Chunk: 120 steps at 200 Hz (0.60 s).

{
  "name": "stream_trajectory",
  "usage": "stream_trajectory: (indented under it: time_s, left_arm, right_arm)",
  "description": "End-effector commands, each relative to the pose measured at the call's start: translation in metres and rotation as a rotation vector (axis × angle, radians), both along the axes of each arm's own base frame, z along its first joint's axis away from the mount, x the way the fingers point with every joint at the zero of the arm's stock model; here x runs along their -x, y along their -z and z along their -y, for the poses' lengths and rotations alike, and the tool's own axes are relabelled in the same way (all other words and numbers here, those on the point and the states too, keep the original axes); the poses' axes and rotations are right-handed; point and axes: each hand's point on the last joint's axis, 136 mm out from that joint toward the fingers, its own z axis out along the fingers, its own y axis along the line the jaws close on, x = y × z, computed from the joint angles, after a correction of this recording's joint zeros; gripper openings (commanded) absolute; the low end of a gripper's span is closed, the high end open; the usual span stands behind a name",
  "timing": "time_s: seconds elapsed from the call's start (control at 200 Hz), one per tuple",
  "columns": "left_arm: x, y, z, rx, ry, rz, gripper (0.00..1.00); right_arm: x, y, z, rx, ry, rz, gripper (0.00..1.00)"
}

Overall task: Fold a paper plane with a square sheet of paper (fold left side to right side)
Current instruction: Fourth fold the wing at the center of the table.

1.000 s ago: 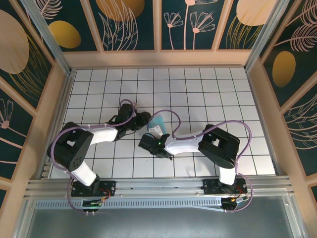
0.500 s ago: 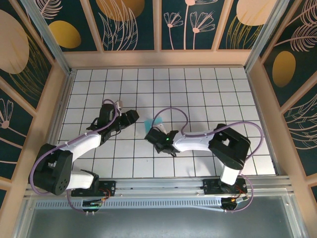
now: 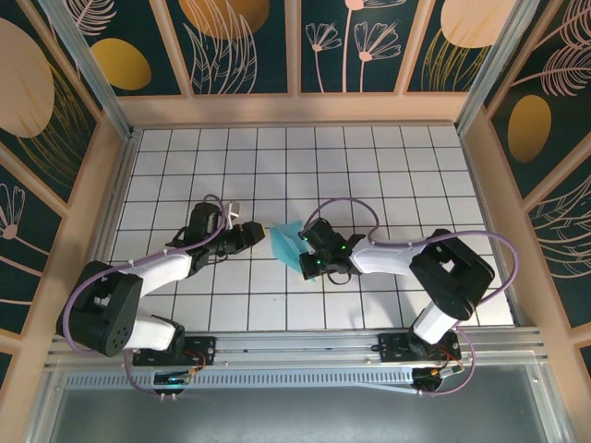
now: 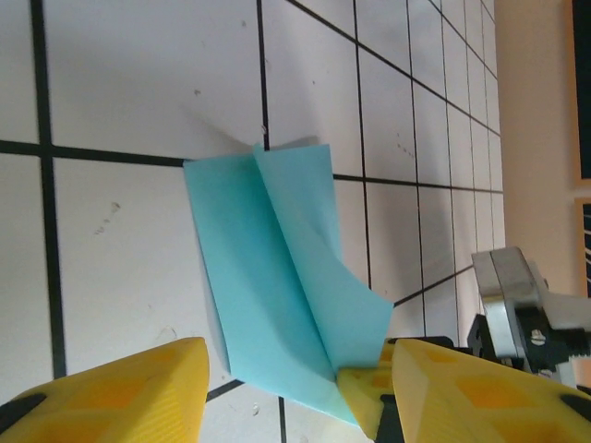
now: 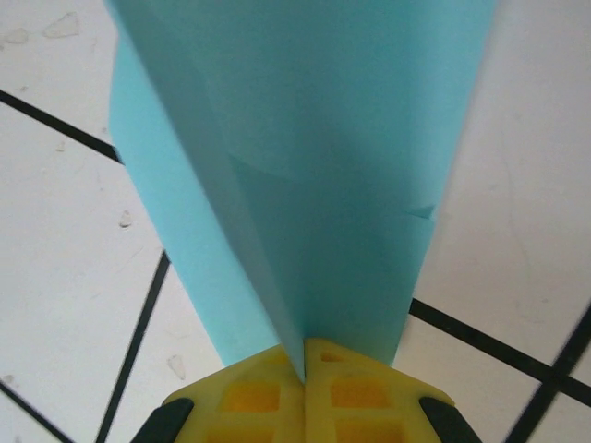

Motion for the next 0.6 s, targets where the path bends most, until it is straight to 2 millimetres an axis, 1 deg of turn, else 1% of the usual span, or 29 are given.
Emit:
stream_trajectory:
  time_s: [0.0, 0.105, 0.26, 0.38, 0.596]
  left_arm:
    - [0.003, -0.002, 0.012, 0.029, 0.050, 0.012, 0.54]
    - [0.006, 0.002, 0.022, 0.027, 0.072, -0.002, 0.54]
    - [0.008, 0.013, 0.035, 0.004, 0.082, -0.033, 0.51]
    - [0.008, 0.020, 0.045, 0.000, 0.087, -0.053, 0.49]
    - [0.004, 0.025, 0.059, -0.002, 0.104, -0.069, 0.48]
  right_arm:
    - [0.009, -0.005, -0.010, -0.116, -0.042, -0.063, 0.00]
    - [0.008, -0.005, -0.009, -0.157, -0.032, -0.099, 0.00]
    - [0.009, 0.001, -0.004, -0.188, -0.012, -0.159, 0.00]
    - [0.008, 0.004, -0.001, -0.185, -0.001, -0.166, 0.00]
    - [0.007, 0.005, -0.001, -0.183, 0.002, -0.168, 0.00]
